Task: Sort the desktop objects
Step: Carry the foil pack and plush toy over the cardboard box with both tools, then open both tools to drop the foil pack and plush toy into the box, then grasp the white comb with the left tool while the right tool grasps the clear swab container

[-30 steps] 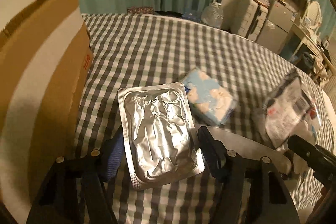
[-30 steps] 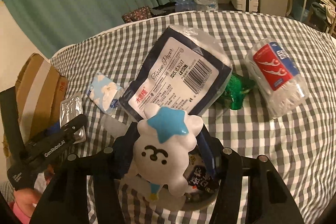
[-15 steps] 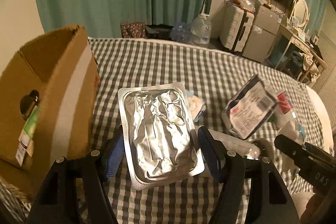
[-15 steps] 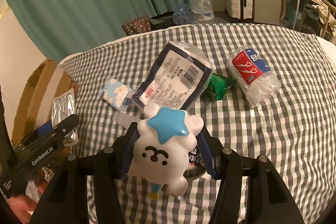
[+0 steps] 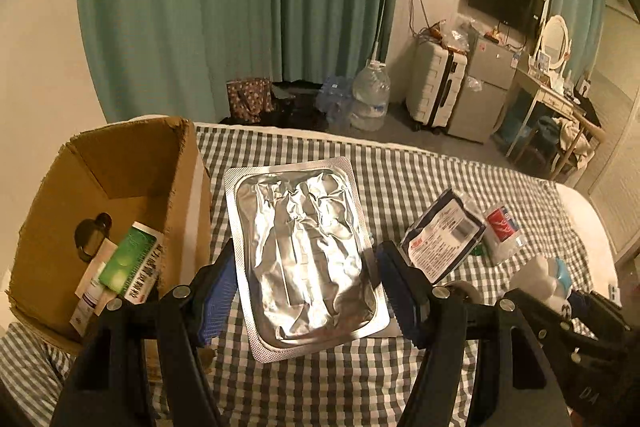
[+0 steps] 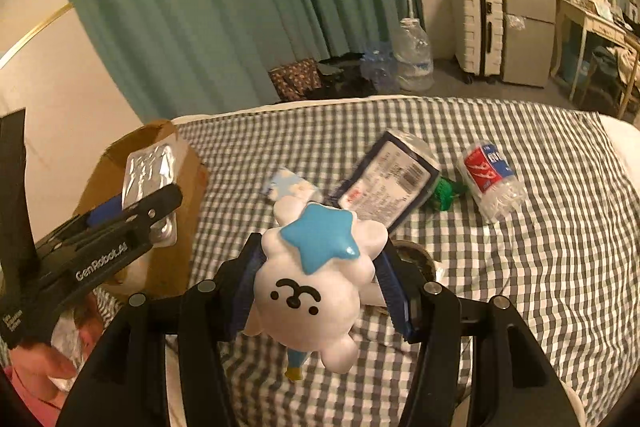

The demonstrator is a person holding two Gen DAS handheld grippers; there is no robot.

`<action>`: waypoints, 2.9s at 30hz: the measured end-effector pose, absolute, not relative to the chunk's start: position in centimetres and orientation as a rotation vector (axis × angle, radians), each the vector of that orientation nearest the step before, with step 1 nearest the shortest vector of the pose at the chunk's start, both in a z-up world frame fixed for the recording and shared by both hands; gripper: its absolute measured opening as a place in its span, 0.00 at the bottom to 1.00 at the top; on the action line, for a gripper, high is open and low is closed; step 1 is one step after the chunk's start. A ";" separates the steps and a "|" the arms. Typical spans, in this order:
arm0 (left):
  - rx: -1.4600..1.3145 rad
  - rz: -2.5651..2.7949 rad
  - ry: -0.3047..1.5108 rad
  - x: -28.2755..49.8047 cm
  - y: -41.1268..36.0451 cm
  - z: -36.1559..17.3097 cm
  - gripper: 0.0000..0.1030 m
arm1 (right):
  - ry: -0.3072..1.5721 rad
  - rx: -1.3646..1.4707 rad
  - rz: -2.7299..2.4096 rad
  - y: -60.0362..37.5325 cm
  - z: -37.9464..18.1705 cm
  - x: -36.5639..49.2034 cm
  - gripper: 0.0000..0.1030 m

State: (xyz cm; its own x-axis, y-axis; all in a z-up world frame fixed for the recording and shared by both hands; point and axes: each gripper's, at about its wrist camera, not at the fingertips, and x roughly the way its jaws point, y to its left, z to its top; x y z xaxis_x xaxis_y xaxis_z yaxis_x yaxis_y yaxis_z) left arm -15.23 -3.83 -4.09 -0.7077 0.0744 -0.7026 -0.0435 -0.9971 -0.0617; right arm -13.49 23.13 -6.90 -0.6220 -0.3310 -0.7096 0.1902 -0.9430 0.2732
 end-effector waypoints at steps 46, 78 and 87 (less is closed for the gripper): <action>-1.461 3.094 -0.241 -14.0 -30.3 -7.4 0.88 | 0.144 1.077 -2.278 -2.6 -4.0 -13.9 0.54; -1.264 2.845 -0.086 -13.4 -9.0 -5.0 0.97 | -0.152 1.085 -2.750 22.0 -1.1 -16.0 0.84; -1.303 2.739 0.018 -15.3 -0.2 -8.5 0.98 | -0.152 1.165 -2.849 30.9 -4.8 -16.4 0.90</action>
